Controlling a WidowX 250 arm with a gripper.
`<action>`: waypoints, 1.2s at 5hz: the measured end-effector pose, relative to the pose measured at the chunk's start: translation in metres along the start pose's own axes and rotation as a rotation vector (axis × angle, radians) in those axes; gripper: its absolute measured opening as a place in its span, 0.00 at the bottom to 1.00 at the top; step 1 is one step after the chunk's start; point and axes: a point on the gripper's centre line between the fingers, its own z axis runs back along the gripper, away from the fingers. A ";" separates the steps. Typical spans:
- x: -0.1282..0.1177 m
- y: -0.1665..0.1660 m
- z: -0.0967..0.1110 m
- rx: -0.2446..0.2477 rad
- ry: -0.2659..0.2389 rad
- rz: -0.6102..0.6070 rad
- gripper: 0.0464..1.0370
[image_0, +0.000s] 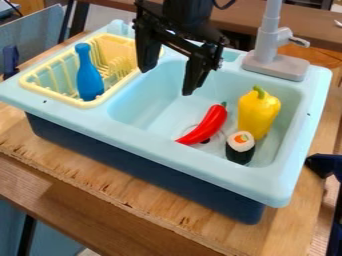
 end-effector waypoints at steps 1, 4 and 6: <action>0.004 -0.004 -0.021 -0.033 0.019 -0.034 0.96; 0.043 -0.002 -0.058 -0.108 -0.061 -0.095 0.96; 0.060 -0.021 -0.067 -0.150 -0.084 -0.089 0.96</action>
